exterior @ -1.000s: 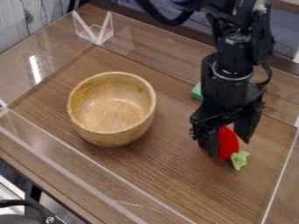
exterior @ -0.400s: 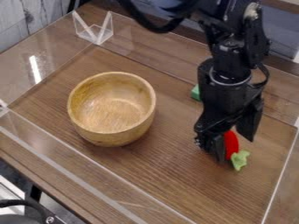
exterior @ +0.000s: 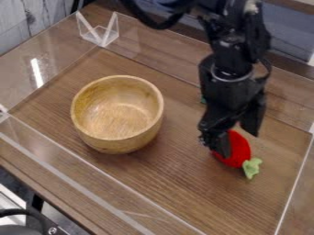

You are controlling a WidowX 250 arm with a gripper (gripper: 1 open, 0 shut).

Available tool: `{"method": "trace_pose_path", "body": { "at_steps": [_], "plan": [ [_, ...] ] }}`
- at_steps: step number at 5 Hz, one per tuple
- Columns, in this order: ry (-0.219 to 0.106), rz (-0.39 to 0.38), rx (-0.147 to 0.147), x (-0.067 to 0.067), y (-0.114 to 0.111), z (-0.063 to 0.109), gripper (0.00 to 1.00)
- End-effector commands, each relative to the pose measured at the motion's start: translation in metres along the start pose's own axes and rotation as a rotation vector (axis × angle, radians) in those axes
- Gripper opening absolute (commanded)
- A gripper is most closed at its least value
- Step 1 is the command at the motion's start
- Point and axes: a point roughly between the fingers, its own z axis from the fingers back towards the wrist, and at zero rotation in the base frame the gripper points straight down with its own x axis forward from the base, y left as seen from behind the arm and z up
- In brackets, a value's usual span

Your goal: Move the red object to the left

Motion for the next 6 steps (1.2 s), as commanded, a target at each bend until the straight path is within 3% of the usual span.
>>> {"method": "trace_pose_path", "body": {
  "at_steps": [1, 2, 4, 5, 6],
  "plan": [
    [-0.001, 0.004, -0.07, 0.005, -0.014, 0.02, 1.0],
    [-0.009, 0.047, -0.084, 0.009, -0.015, 0.023, 1.0],
    [-0.016, 0.05, -0.099, -0.024, -0.006, 0.028, 1.0],
    [-0.023, 0.031, -0.086, -0.028, -0.003, 0.016, 1.0],
    [-0.043, 0.061, -0.078, -0.03, -0.002, 0.006, 1.0]
  ]
}}
